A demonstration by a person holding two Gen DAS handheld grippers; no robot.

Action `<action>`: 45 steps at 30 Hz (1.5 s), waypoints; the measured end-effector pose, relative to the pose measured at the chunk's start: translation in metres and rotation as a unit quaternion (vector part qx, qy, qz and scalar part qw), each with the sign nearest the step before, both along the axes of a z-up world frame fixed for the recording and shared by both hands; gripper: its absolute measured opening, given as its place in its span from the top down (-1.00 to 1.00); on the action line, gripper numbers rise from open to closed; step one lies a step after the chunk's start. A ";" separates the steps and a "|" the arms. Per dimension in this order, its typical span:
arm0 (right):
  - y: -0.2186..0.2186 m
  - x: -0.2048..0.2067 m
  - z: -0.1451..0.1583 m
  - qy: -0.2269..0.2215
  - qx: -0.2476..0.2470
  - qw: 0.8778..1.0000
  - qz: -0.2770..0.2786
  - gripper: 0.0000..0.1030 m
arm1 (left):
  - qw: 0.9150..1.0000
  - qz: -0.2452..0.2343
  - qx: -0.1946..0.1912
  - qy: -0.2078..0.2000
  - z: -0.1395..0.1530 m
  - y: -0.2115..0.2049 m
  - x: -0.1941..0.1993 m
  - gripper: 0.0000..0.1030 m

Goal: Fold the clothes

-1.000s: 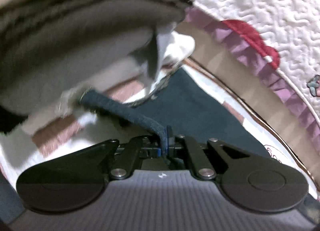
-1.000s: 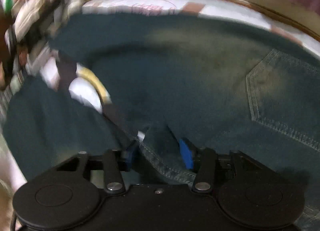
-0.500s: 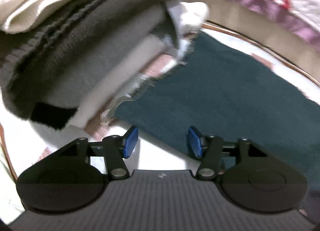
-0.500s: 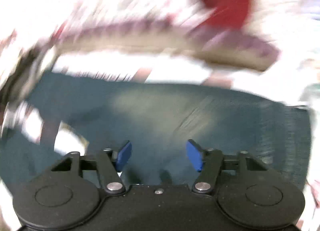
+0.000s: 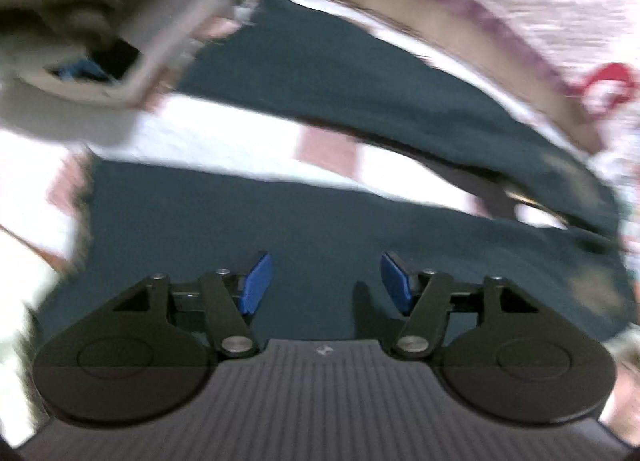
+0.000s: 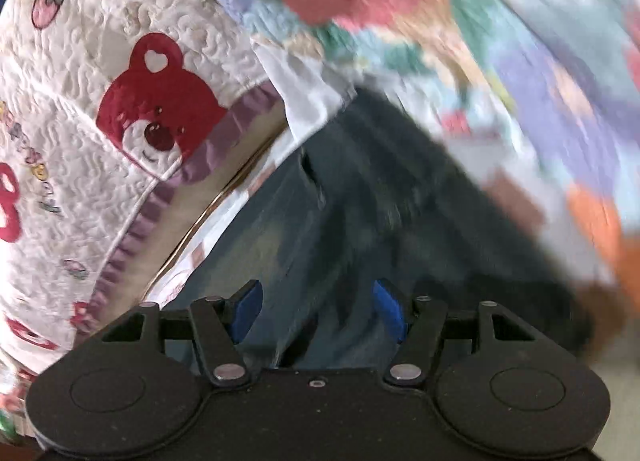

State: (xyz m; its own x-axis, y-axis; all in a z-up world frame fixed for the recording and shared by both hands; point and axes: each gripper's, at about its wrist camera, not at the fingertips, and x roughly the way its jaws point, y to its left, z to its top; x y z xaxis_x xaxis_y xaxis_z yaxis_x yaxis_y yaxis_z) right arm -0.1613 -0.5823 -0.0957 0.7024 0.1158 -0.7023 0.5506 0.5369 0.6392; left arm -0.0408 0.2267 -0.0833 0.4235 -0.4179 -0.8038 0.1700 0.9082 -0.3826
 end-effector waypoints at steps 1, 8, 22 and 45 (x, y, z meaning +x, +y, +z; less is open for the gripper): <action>0.008 -0.011 -0.002 0.009 0.001 1.000 -0.006 -0.31 | 1.000 -0.007 -0.010 0.008 -0.001 0.000 -0.010 -0.22; 0.048 -0.082 -0.022 0.082 0.033 0.994 -0.065 -0.31 | 0.986 0.102 -0.110 0.068 -0.011 0.026 -0.049 -0.22; 0.075 -0.120 -0.069 0.014 -0.028 0.997 -0.072 -0.31 | 0.923 0.268 -0.249 0.123 -0.050 0.042 -0.061 -0.23; 0.075 -0.123 -0.057 0.027 -0.214 0.972 -0.099 0.01 | 0.976 0.199 -0.087 0.030 -0.026 0.021 -0.029 0.45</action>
State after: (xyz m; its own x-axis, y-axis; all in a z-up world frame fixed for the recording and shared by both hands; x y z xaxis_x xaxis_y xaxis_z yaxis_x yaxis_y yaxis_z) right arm -0.2845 -0.5076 -0.1530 0.6421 -0.3277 -0.6931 0.6964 0.6274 0.3485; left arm -0.0696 0.2479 -0.1092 0.5344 -0.3630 -0.7633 -0.2104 0.8175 -0.5361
